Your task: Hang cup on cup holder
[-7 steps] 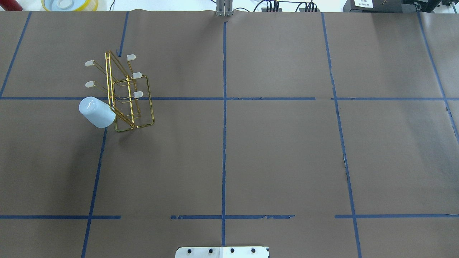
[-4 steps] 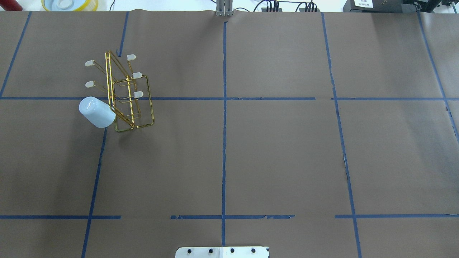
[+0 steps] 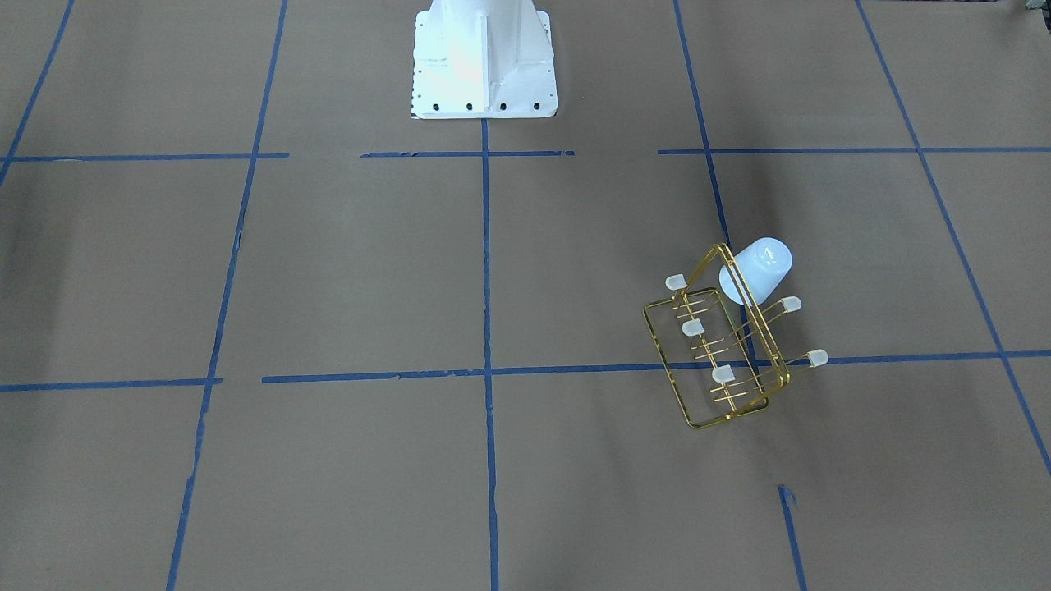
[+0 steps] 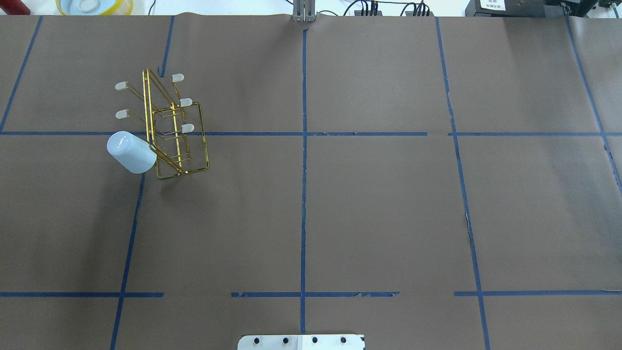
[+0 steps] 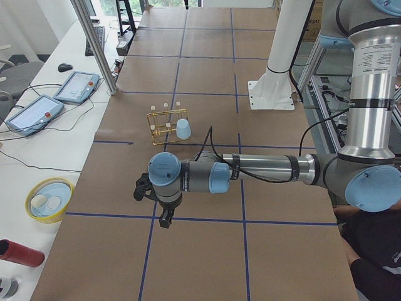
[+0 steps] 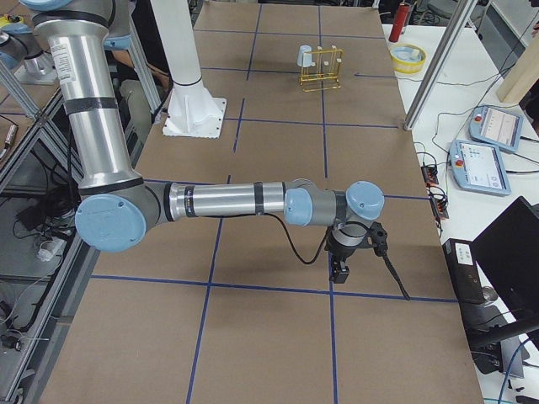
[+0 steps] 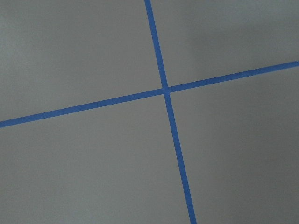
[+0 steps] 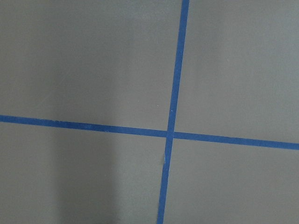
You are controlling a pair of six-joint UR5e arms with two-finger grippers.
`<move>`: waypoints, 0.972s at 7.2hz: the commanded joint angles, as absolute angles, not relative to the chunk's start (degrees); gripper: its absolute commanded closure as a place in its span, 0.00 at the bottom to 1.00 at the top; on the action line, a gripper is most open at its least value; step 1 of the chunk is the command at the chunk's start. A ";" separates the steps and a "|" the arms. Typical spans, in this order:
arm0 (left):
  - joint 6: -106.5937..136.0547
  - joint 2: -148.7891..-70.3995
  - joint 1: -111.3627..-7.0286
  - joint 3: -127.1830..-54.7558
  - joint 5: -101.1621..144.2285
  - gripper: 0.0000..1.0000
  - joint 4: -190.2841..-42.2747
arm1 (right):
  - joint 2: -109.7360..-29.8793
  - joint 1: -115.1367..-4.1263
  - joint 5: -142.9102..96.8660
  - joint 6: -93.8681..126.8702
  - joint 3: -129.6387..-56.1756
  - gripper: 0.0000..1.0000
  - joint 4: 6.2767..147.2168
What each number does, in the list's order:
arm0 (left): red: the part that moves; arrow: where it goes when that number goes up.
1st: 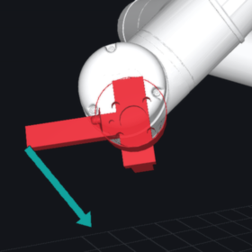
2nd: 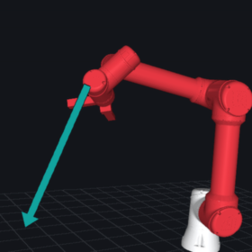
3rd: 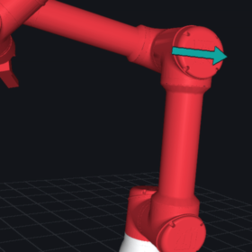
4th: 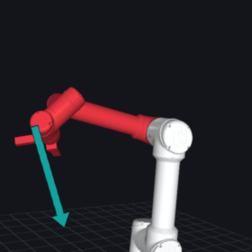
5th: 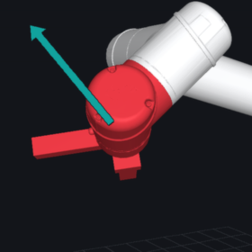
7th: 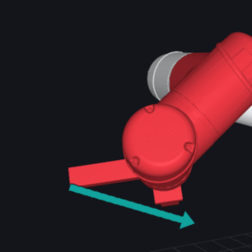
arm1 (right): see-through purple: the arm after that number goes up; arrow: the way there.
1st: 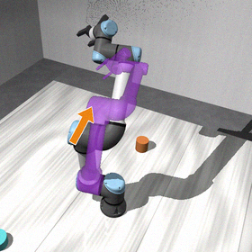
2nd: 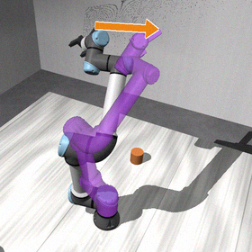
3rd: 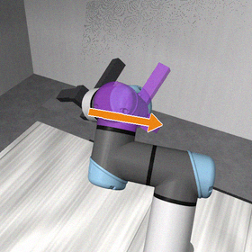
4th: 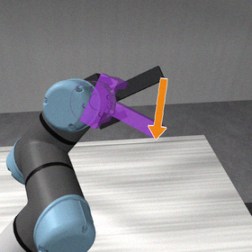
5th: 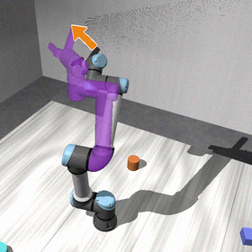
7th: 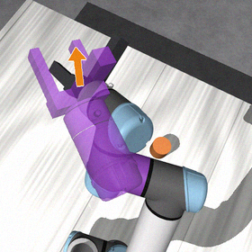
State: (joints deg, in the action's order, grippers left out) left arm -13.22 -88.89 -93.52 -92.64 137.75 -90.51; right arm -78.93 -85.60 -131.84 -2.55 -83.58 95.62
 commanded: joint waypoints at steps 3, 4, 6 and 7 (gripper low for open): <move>-13.27 -87.71 -94.74 -92.99 137.37 0.00 -90.88 | -78.93 -85.60 -131.84 -2.55 -83.58 0.00 95.62; -13.27 -87.37 -95.27 -92.99 137.37 0.00 -90.88 | -78.93 -85.61 -131.84 -2.55 -83.58 0.00 95.62; -13.27 -86.66 -95.27 -92.99 137.37 0.00 -90.88 | -78.93 -85.61 -131.84 -2.55 -83.58 0.00 95.62; -13.27 -86.75 -95.36 -92.99 137.37 0.00 -90.88 | -78.93 -85.61 -131.84 -2.55 -83.58 0.00 95.62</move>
